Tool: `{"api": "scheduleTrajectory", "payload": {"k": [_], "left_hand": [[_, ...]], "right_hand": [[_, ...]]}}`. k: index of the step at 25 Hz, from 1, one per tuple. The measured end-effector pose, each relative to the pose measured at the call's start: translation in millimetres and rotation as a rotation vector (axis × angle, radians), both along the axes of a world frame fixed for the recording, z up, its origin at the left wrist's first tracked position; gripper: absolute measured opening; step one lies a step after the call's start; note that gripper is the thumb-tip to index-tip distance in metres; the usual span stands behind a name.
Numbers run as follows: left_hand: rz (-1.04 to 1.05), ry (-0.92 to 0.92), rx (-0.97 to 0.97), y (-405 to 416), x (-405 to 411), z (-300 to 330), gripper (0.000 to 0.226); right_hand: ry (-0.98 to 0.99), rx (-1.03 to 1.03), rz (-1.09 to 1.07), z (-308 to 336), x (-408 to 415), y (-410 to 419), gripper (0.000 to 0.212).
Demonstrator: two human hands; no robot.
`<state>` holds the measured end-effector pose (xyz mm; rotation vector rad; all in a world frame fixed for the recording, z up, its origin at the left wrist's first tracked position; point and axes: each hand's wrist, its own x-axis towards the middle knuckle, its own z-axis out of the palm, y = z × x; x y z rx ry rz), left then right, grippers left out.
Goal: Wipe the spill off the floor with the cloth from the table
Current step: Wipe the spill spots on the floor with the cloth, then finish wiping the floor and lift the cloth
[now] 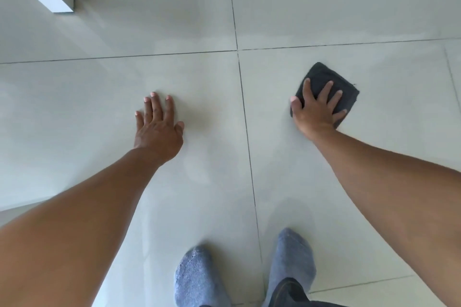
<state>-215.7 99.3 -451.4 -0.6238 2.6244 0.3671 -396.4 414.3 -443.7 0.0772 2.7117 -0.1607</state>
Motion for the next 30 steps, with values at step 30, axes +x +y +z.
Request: {"api": "scheduleTrajectory", "payload": {"k": [30], "left_hand": [[0.293, 0.162, 0.706, 57, 9, 240, 0.021]], "right_hand": [[-0.281, -0.935, -0.076, 213, 124, -59, 0.026]]}}
